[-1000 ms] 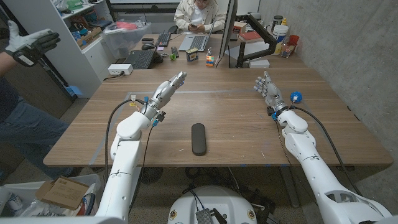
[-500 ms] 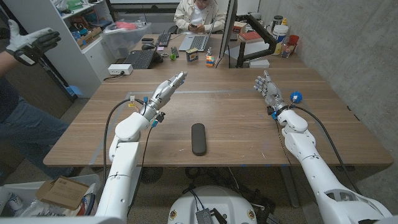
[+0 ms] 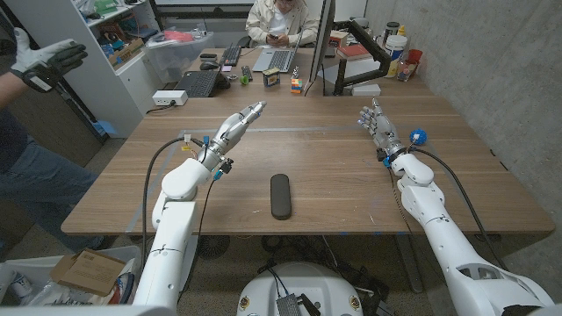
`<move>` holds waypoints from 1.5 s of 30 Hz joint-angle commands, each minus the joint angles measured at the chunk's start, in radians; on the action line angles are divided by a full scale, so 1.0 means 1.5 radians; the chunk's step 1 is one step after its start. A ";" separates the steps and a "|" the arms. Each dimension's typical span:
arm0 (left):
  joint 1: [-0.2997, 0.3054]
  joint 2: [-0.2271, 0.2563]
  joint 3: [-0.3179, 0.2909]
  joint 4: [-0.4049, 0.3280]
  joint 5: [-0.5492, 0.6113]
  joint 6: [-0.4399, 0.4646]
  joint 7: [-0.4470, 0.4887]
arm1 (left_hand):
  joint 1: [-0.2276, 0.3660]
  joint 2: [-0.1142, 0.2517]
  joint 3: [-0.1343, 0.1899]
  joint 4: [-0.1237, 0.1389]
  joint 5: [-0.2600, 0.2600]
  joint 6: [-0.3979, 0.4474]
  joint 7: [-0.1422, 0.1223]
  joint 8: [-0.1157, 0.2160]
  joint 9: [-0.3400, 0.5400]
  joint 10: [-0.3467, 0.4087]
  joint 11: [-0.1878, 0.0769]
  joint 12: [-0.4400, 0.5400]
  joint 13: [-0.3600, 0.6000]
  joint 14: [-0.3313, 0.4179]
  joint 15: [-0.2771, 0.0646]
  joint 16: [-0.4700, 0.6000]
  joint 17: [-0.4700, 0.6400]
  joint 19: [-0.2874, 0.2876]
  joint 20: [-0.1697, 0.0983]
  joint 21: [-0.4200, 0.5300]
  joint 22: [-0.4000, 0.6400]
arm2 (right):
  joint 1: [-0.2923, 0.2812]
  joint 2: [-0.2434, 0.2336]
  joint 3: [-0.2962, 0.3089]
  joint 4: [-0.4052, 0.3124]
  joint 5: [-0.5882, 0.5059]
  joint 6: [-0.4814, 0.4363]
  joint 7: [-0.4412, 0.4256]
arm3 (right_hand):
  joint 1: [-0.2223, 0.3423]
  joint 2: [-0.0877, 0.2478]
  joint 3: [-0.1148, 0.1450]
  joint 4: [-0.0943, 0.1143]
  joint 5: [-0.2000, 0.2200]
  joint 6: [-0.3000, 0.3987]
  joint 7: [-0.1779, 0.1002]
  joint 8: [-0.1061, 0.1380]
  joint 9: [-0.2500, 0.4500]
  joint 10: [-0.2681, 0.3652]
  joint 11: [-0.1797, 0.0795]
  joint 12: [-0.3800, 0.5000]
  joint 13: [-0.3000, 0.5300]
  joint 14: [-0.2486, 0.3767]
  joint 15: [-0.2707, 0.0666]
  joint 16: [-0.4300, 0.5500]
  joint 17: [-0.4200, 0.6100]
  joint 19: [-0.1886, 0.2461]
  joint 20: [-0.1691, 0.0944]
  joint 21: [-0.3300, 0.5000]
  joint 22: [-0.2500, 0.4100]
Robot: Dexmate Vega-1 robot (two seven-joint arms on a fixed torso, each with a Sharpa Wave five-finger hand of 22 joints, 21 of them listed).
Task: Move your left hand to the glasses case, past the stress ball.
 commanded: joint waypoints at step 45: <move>0.009 0.076 0.055 -0.054 0.105 -0.044 -0.003 | 0.041 0.017 0.010 -0.016 -0.008 0.010 -0.014 0.001 0.002 0.002 -0.007 0.000 0.004 -0.011 -0.008 0.001 0.001 -0.019 0.002 -0.001 0.003 | 0.035 0.004 0.007 0.033 -0.013 0.012 0.017 | 0.001 0.004 -0.005 0.001 -0.001 0.005 -0.005 0.001 0.001 0.007 -0.001 0.000 0.002 0.006 -0.003 0.000 0.002 0.012 0.000 -0.012 0.003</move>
